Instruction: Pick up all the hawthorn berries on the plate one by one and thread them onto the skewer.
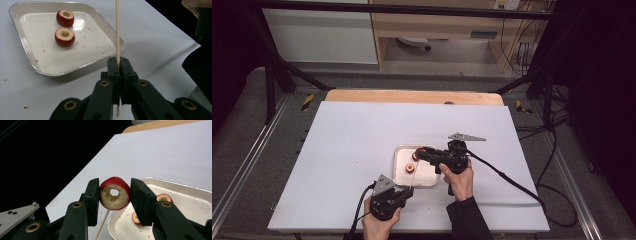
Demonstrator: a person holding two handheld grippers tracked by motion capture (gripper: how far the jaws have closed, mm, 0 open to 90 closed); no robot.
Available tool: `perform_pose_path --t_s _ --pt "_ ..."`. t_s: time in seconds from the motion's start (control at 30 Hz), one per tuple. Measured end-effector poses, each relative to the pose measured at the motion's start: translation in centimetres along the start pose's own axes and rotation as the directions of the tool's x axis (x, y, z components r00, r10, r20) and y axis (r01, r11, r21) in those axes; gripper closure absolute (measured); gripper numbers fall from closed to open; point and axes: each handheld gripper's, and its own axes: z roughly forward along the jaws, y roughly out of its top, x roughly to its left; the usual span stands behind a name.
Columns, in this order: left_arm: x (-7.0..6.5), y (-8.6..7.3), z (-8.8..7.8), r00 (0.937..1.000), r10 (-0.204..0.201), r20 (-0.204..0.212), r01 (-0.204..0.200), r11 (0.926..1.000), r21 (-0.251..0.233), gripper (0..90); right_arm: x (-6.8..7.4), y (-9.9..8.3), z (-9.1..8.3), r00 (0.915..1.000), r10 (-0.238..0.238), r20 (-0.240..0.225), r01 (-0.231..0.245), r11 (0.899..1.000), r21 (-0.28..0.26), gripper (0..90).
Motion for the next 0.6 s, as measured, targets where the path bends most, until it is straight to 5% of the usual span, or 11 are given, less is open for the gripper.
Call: perform_pose_path --t_s 0.6 --pt "0.02 -0.02 -0.46 0.9999 -0.012 -0.009 0.012 0.9988 -0.047 88.7 0.19 -0.08 0.16 0.9998 0.013 -0.016 -0.014 0.998 -0.06 60.9"
